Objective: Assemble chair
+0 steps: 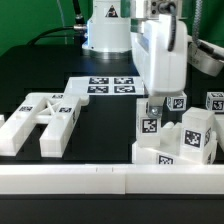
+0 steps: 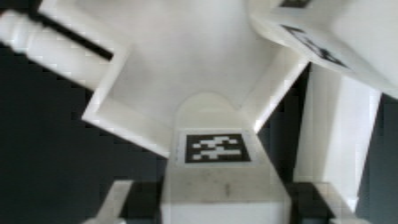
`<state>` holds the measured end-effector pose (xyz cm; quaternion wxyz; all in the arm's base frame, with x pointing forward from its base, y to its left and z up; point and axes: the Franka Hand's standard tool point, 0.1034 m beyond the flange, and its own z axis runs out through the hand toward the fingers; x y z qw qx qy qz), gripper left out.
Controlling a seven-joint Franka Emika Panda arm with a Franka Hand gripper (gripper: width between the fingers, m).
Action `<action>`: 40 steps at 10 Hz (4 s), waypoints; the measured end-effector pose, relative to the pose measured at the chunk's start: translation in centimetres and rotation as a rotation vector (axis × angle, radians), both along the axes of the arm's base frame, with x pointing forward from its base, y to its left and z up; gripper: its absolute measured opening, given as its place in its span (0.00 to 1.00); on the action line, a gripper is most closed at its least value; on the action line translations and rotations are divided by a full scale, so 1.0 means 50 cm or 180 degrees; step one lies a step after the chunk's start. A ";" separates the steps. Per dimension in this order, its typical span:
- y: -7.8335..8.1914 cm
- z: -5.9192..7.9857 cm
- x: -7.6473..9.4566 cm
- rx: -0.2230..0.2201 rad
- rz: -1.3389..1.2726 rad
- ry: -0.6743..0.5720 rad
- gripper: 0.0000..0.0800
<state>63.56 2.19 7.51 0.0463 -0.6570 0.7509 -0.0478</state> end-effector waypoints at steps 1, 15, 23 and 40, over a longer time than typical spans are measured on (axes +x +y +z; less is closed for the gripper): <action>0.004 0.000 0.005 0.0083 -0.0437 -0.0055 0.37; 0.006 -0.005 0.006 -0.0229 0.1792 0.0010 0.81; -0.008 -0.006 0.004 -0.0720 0.4258 0.0228 0.81; -0.011 -0.010 0.006 -0.0191 0.1074 0.0019 0.36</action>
Offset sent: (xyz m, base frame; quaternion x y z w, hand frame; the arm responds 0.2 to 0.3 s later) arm 0.0000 0.0000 0.0000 0.0000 0.0000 0.1296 0.9916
